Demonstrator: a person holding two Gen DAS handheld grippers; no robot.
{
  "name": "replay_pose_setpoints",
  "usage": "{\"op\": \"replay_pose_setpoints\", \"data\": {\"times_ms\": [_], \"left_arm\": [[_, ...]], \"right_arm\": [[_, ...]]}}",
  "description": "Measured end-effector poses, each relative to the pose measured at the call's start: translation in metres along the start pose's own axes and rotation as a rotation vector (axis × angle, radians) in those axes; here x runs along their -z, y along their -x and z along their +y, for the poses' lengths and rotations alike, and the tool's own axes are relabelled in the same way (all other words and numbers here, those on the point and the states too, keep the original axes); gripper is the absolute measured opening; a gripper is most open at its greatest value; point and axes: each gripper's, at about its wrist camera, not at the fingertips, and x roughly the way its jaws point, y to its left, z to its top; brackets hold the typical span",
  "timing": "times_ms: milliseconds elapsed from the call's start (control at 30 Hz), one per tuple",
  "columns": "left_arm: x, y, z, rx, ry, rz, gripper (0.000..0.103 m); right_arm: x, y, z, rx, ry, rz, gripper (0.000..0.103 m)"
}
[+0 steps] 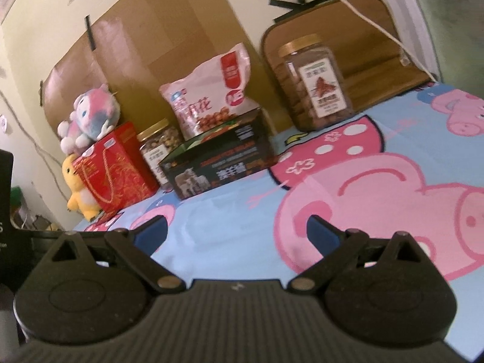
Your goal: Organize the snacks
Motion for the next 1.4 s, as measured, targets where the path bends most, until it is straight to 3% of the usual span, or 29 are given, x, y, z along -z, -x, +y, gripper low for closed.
{"op": "replay_pose_setpoints", "data": {"times_ms": [500, 1400], "left_arm": [[0.000, -0.019, -0.012, -0.006, -0.001, 0.057, 0.103], [0.013, -0.021, 0.044, 0.054, 0.136, 0.073, 0.103]], "right_arm": [[0.001, -0.008, -0.016, 0.000, -0.031, 0.021, 0.100], [0.002, -0.021, 0.029, 0.012, 0.105, 0.055, 0.100]]}}
